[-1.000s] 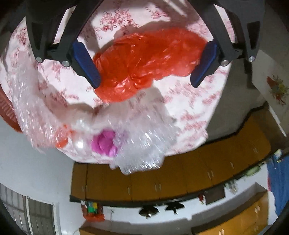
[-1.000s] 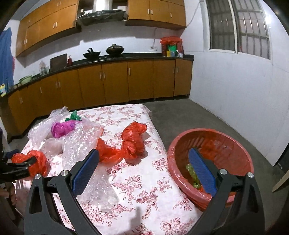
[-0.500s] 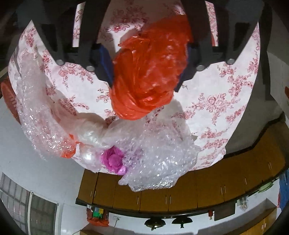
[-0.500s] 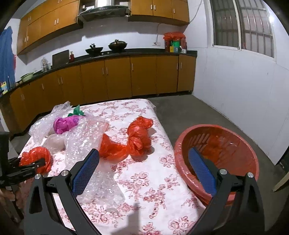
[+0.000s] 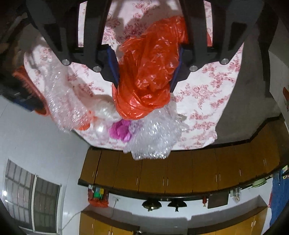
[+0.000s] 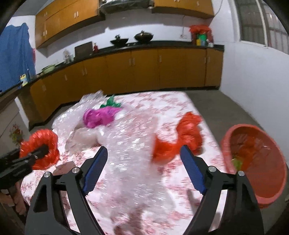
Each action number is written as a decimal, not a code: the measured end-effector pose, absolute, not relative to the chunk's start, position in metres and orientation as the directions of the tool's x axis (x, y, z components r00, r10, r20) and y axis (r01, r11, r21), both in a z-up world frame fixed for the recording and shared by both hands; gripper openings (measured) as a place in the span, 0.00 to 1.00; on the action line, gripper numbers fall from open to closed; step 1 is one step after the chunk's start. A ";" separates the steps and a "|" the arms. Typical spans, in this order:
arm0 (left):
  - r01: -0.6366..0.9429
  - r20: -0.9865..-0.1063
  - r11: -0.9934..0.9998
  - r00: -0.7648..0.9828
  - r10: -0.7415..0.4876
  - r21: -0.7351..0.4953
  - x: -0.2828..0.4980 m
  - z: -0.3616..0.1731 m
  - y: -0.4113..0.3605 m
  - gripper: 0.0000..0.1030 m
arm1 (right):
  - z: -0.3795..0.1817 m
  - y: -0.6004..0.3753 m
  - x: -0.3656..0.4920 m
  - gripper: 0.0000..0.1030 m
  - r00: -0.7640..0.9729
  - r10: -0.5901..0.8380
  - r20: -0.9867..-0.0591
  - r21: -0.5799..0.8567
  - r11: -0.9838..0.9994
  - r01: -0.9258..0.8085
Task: Collect trash
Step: 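Grasp the red bag with the left tool while the right grasps bubble wrap, then carry both items over the red basket and open both tools to drop them, then grasp the red bag with the right tool while the left grasps bubble wrap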
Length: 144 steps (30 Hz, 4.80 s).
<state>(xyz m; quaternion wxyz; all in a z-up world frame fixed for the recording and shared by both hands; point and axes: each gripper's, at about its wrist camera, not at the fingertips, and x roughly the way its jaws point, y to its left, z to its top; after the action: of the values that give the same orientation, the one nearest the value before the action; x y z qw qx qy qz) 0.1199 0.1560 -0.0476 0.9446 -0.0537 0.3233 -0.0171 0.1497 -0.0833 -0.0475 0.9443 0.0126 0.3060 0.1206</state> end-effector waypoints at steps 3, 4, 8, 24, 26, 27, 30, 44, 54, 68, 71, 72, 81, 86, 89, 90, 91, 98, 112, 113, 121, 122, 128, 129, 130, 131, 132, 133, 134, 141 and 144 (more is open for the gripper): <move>-0.015 -0.593 0.993 0.803 -0.059 -0.119 0.117 -0.039 0.162 0.49 | -0.061 -0.072 0.161 0.79 0.753 0.236 -0.614 0.097 0.970 -0.224; -0.019 -0.588 0.993 0.807 -0.055 -0.119 0.115 -0.036 0.163 0.49 | -0.065 -0.071 0.163 0.73 0.744 0.235 -0.625 0.097 0.970 -0.225; -0.028 -0.580 0.992 0.813 -0.048 -0.122 0.112 -0.030 0.166 0.49 | -0.078 -0.067 0.166 0.43 0.703 0.244 -0.668 0.088 0.964 -0.250; 0.007 -0.554 0.990 0.828 -0.087 -0.144 0.116 -0.019 0.141 0.49 | -0.038 -0.104 0.134 0.15 0.802 0.235 -0.549 0.076 0.970 -0.232; 0.025 -0.547 0.990 0.832 -0.099 -0.141 0.117 -0.016 0.133 0.49 | -0.031 -0.112 0.128 0.14 0.818 0.220 -0.531 0.068 0.974 -0.218; 0.035 -0.543 0.989 0.833 -0.107 -0.141 0.118 -0.014 0.129 0.49 | -0.027 -0.117 0.125 0.14 0.828 0.209 -0.520 0.065 0.976 -0.206; 0.069 -0.533 0.987 0.835 -0.137 -0.146 0.121 -0.008 0.112 0.49 | -0.016 -0.137 0.119 0.14 0.855 0.169 -0.490 0.062 0.985 -0.159; 0.261 -0.495 0.947 0.808 -0.321 -0.188 0.144 0.007 0.001 0.49 | 0.004 -0.248 0.092 0.14 0.897 -0.118 -0.425 0.049 0.987 0.153; 0.431 -0.481 0.882 0.743 -0.466 -0.189 0.170 0.008 -0.090 0.49 | -0.007 -0.307 0.090 0.14 0.868 -0.228 -0.441 0.087 0.952 0.294; 0.548 -0.526 0.811 0.637 -0.564 -0.207 0.211 -0.023 -0.176 0.49 | -0.026 -0.346 0.110 0.14 0.843 -0.266 -0.467 0.146 0.918 0.370; 0.560 -0.537 0.802 0.620 -0.572 -0.209 0.218 -0.030 -0.189 0.49 | -0.029 -0.349 0.117 0.14 0.838 -0.267 -0.475 0.155 0.913 0.378; 0.563 -0.540 0.799 0.615 -0.575 -0.210 0.221 -0.033 -0.192 0.49 | -0.030 -0.351 0.119 0.14 0.837 -0.268 -0.477 0.158 0.911 0.382; 0.584 -0.564 0.779 0.573 -0.595 -0.228 0.235 -0.048 -0.220 0.52 | -0.032 -0.363 0.130 0.15 0.832 -0.273 -0.483 0.179 0.900 0.399; 0.576 -0.582 0.781 0.558 -0.591 -0.241 0.242 -0.056 -0.221 0.64 | -0.032 -0.366 0.130 0.39 0.841 -0.261 -0.474 0.201 0.898 0.392; 0.564 -0.590 0.784 0.550 -0.592 -0.260 0.246 -0.061 -0.217 0.70 | -0.033 -0.367 0.127 0.51 0.849 -0.249 -0.466 0.229 0.893 0.388; 0.560 -0.592 0.786 0.549 -0.590 -0.264 0.247 -0.062 -0.215 0.71 | -0.033 -0.368 0.126 0.54 0.848 -0.250 -0.468 0.233 0.890 0.391; 0.553 -0.596 0.790 0.550 -0.585 -0.266 0.247 -0.062 -0.212 0.72 | -0.033 -0.368 0.125 0.55 0.846 -0.254 -0.468 0.234 0.888 0.396; 0.499 -0.580 0.832 0.612 -0.537 -0.243 0.239 -0.057 -0.179 0.81 | -0.027 -0.362 0.115 0.82 0.845 -0.298 -0.444 0.188 0.891 0.414; 0.253 -0.532 0.967 0.815 -0.231 -0.031 0.188 -0.034 -0.064 0.86 | -0.016 -0.295 0.127 0.88 0.882 -0.183 -0.435 0.118 0.959 0.257; 0.227 -0.530 0.974 0.823 -0.205 -0.025 0.187 -0.032 -0.052 0.86 | -0.016 -0.290 0.128 0.88 0.883 -0.170 -0.437 0.116 0.963 0.243; -0.035 -0.486 0.995 0.871 0.074 0.089 0.176 -0.023 0.048 0.87 | -0.021 -0.235 0.151 0.86 0.880 -0.051 -0.473 0.084 0.991 0.102; -0.067 -0.489 0.993 0.866 0.105 0.094 0.179 -0.022 0.059 0.87 | -0.023 -0.229 0.157 0.84 0.875 -0.032 -0.483 0.084 0.993 0.083; -0.200 -0.529 0.975 0.820 0.220 0.096 0.203 -0.026 0.119 0.87 | -0.041 -0.190 0.194 0.74 0.832 0.058 -0.551 0.105 0.994 0.001; -0.206 -0.532 0.973 0.814 0.231 0.107 0.207 -0.027 0.122 0.87 | -0.045 -0.184 0.201 0.74 0.825 0.067 -0.562 0.107 0.994 -0.008; -0.206 -0.534 0.972 0.813 0.234 0.113 0.208 -0.028 0.126 0.87 | -0.048 -0.179 0.206 0.73 0.820 0.074 -0.568 0.109 0.994 -0.015; -0.196 -0.538 0.973 0.811 0.229 0.119 0.212 -0.030 0.127 0.88 | -0.051 -0.174 0.213 0.72 0.812 0.083 -0.578 0.111 0.994 -0.023; -0.190 -0.542 0.974 0.809 0.227 0.123 0.215 -0.031 0.129 0.88 | -0.054 -0.169 0.219 0.72 0.802 0.090 -0.590 0.115 0.993 -0.027; -0.185 -0.550 0.974 0.804 0.226 0.131 0.219 -0.033 0.130 0.87 | -0.057 -0.167 0.223 0.72 0.797 0.095 -0.597 0.118 0.993 -0.030; -0.183 -0.556 0.974 0.799 0.228 0.135 0.222 -0.035 0.130 0.87 | -0.059 -0.165 0.229 0.72 0.791 0.101 -0.604 0.123 0.992 -0.033; -0.189 -0.635 0.978 0.745 0.204 0.092 0.244 -0.058 0.147 0.84 | -0.078 -0.160 0.257 0.61 0.731 0.126 -0.670 0.138 0.989 -0.044; -0.179 -0.664 0.982 0.728 0.171 0.056 0.248 -0.064 0.156 0.68 | -0.083 -0.154 0.258 0.48 0.714 0.138 -0.686 0.117 0.990 -0.079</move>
<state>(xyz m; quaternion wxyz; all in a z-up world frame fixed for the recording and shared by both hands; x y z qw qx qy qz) 0.2480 0.1557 -0.0643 0.9295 -0.0057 0.3566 0.0940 0.2579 -0.1536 -0.0833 0.9250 0.0394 0.3732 0.0588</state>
